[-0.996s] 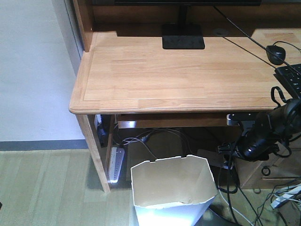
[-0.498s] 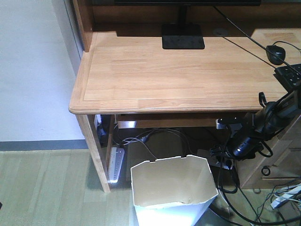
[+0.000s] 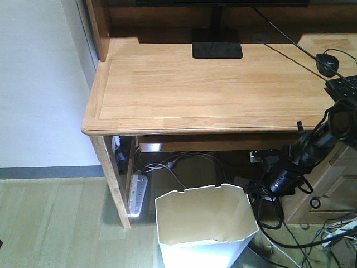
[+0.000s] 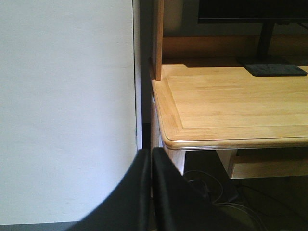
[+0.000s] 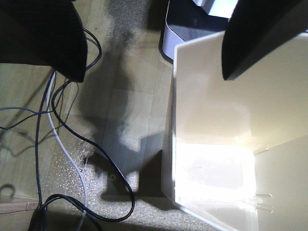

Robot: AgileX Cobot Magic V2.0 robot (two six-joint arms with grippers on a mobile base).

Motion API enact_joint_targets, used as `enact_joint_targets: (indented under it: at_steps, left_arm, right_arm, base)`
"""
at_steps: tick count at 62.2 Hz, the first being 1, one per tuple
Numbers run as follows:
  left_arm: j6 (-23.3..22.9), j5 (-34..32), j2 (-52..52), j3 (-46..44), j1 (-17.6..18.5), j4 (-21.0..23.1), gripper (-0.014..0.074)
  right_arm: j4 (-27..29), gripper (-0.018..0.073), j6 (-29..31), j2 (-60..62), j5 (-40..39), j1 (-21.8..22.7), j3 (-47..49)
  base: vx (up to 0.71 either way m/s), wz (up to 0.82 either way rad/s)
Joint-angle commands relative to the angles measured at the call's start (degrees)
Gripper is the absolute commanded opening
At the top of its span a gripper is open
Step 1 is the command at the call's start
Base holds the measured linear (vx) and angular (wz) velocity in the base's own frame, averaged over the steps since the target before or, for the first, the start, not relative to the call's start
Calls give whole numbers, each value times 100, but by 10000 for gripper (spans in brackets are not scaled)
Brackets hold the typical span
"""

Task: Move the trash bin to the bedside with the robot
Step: 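Lower the right gripper toward the rim of the white trash bin, then close the right gripper on the bin's rim nearest it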

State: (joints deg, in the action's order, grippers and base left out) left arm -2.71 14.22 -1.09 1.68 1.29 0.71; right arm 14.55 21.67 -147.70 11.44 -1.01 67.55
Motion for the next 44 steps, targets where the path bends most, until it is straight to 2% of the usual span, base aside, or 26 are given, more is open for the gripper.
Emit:
enact_joint_targets:
  at_steps: [1,7,18,27,37,44]
  left_arm:
    - [-50,-422,-57,166,32,23,-6]
    - [-50,-422,-57,166,32,23,-6]
    - [-50,-422,-57,166,32,23,-6]
    - [-50,-422,-57,166,32,23,-6]
    - [-50,-422,-57,166,32,23,-6]
    - [-50,-422,-57,166,32,23,-6]
  right_arm:
    - [253,552,292,132,92,29,274]
    - [664,552,755,-22,142,29,445]
    - [1775,552,1799,-334,237,29,684]
    - [2452,552,2358,-628,342,29,888]
    - [2860,552,2772,-877,418,29,1087]
    - [2927,552,2799,-1054,423,29,1248]
  base:
    - [0,0]
    - [0,0]
    - [0,0]
    - [0,0]
    - [0,0]
    - [0,0]
